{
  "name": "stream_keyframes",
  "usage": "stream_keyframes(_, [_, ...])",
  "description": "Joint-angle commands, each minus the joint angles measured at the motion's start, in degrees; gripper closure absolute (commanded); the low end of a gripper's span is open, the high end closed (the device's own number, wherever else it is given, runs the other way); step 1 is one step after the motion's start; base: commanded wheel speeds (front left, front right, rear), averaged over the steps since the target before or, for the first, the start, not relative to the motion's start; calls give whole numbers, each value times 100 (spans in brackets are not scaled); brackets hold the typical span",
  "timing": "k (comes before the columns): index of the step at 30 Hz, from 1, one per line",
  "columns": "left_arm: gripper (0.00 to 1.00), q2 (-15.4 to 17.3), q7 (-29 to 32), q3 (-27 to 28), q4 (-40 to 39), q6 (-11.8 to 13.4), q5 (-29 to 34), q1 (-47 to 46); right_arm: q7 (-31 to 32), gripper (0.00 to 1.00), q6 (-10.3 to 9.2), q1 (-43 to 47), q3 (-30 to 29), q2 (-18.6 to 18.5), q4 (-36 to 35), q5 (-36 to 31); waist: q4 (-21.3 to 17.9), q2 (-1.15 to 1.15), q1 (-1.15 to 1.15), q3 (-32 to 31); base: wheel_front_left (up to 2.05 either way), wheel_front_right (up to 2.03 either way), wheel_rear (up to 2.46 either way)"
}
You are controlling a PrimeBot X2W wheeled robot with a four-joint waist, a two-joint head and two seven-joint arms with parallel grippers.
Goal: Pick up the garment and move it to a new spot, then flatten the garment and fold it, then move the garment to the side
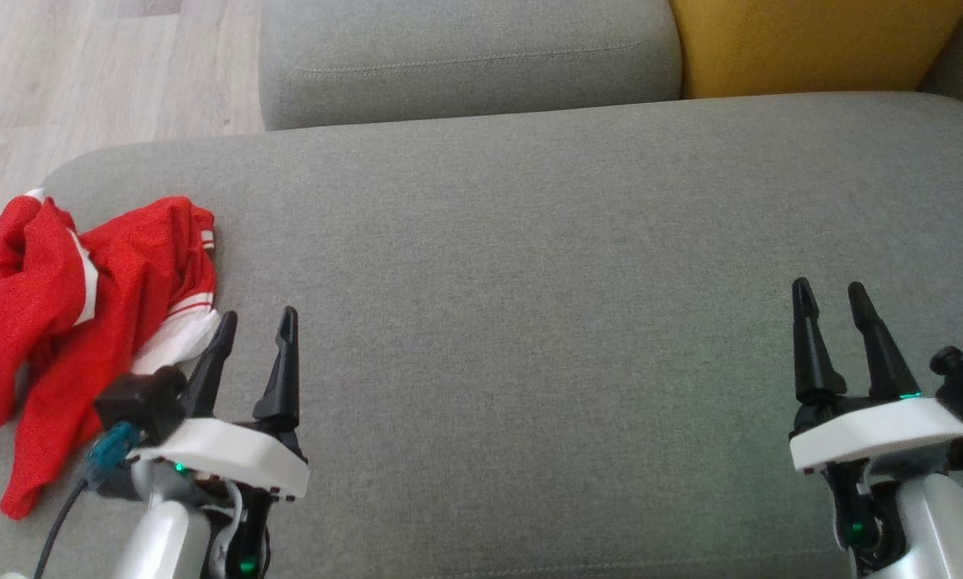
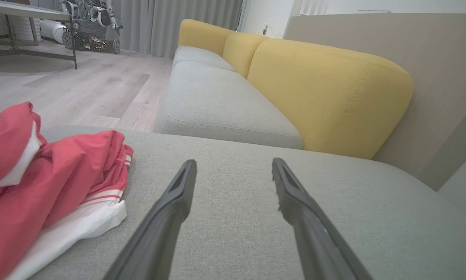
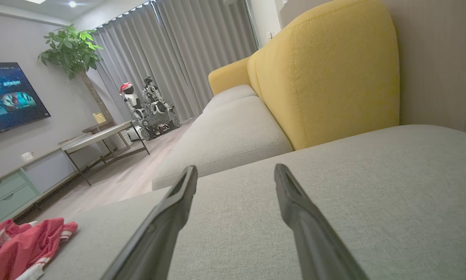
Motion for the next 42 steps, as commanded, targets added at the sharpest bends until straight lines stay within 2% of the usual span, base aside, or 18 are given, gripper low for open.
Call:
stream_keyframes(1, [0,150,-103,132,-218,93,195,-379,-87,0,-3,-193,103,-57,-175,-223,-4,0,0,1,0,0,0])
stream_keyframes(10, [0,209,-254,74,-204,307,601,-303,-205,0,-3,-175,176,-35,3,-748,-9,0,0,0,0,0,0])
stream_keyframes(18, [0,174,-388,72,-62,342,933,-205,-348,0,-4,-156,198,23,140,-1176,-12,0,0,-12,0,0,0])
stream_keyframes(35, [0,-21,-672,148,390,250,1734,-154,-525,0,-4,-180,149,113,320,-1942,-16,0,0,-26,0,0,0])
stream_keyframes(42, [0,-140,-675,295,597,152,1604,-141,-488,0,-4,-175,90,158,353,-1725,-8,0,0,-21,0,0,0])
